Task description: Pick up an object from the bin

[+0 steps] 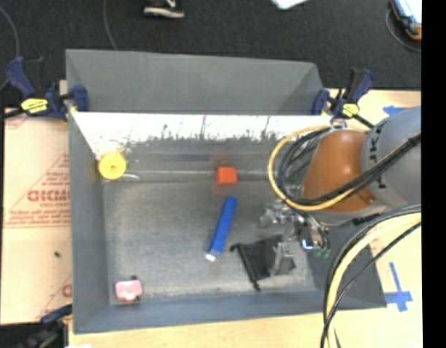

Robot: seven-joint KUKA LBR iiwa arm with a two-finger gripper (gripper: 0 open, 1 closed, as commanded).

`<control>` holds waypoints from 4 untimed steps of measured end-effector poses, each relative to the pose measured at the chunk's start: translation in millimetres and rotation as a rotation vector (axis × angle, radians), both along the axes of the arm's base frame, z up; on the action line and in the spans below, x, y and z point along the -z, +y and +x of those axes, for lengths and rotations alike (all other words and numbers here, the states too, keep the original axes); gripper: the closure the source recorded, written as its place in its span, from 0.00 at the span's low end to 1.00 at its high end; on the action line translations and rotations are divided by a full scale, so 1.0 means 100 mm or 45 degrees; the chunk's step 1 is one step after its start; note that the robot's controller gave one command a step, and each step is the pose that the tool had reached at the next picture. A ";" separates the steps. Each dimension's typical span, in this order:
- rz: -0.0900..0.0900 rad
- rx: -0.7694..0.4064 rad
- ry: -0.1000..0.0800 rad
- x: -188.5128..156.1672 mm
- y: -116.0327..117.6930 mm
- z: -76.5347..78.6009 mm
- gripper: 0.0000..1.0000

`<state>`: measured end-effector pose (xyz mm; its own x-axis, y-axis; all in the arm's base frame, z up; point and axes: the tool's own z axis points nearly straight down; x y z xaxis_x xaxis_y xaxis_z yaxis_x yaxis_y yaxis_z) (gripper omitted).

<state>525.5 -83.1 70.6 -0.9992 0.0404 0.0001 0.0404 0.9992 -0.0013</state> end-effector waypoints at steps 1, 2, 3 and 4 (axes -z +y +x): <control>-0.006 -0.046 -0.011 -0.30 -0.01 0.05 0.00; 0.001 0.038 -0.002 -0.30 0.23 -0.10 0.00; -0.008 -0.024 -0.008 0.00 0.17 0.05 0.00; 0.002 0.195 -0.005 0.00 0.21 -0.23 1.00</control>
Offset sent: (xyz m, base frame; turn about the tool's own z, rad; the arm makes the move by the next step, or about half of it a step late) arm -0.0103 0.0233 0.0294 0.0323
